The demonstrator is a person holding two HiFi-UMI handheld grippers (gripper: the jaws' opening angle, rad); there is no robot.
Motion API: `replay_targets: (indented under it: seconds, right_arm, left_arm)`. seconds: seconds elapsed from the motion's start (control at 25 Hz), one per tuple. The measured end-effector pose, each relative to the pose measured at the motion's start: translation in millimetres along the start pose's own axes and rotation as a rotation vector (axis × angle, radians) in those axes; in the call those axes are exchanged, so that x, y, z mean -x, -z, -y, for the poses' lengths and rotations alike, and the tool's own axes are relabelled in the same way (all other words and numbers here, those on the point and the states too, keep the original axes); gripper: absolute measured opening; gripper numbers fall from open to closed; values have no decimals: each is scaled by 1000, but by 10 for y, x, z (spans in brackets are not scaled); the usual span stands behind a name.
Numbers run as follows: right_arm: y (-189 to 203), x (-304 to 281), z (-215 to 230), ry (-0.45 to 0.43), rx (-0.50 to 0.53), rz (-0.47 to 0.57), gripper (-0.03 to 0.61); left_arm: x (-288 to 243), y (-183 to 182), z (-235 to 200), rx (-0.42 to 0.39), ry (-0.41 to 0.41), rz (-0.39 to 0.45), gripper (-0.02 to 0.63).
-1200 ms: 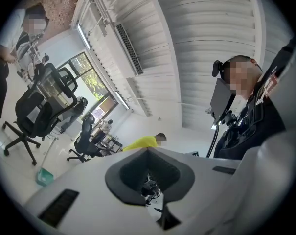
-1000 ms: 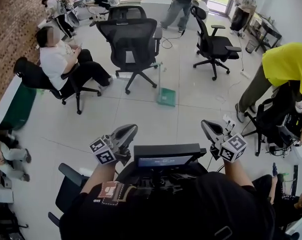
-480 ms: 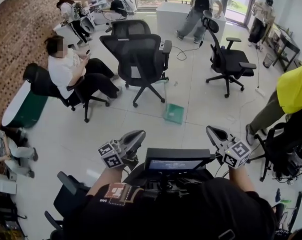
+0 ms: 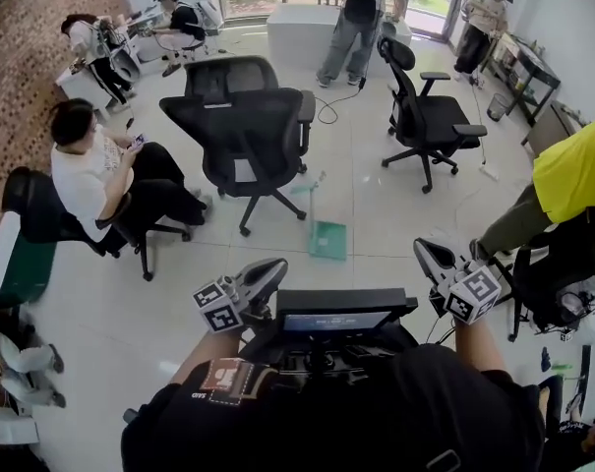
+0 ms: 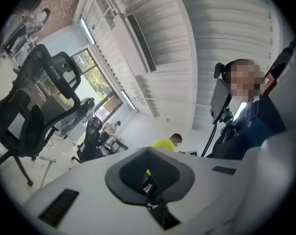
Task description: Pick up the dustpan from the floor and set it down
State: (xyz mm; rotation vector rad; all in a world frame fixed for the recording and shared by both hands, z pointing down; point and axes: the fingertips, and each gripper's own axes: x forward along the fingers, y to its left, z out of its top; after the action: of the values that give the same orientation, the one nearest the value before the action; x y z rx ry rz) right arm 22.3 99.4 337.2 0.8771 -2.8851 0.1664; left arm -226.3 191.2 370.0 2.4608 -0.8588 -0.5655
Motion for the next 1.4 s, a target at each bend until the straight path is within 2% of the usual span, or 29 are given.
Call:
replay_targets:
  seconds: [0.2,0.32,0.44,0.68,0.76,0.88,1.04,1.2,1.28,1.4]
  right_arm:
    - [-195,-882,285,77,-63,0,9]
    - [-121,-1241,530,81,-58,-37,9]
    - [-90,-1554,1002,66,-63,-35,9]
    - [26,-2096,2257,-60,-32,-21,9]
    - [46,-2194,2768,-107,-40,-26,9]
    - [67,-2338,3431,-170,-34,-28,9]
    - [239,-2654,4166,-181,-44,-34,9]
    - [543,-2939,4455,-176,-82,-82,9]
    - [676,-3095,4509,-162,-86,-119,9]
    - [779,-3351,4490,-110,-79,-153,9]
  left_arm:
    - [-113,-544,-905,18,74,-37,17]
    - [-287,-658,-1357,32,72,-44,17]
    - [-632,-700,-1812,29,43,-59,17]
    - [-1672,-808,-2568,-22,-100,-73,17]
    - [-2108,-771,-2793,-29,-165,-67,17]
    - [-2649,-655,-3151,-58,-250,-107,17]
    - [-3075,-481,-3868,-100,-354,-164,18]
    - [-3037,-217,-4709,-145,-469,-297,20]
    - [-2923,-83,-5205,-115,-505,-339,23]
    - [-2702,177,-5987,-27,-530,-401,65]
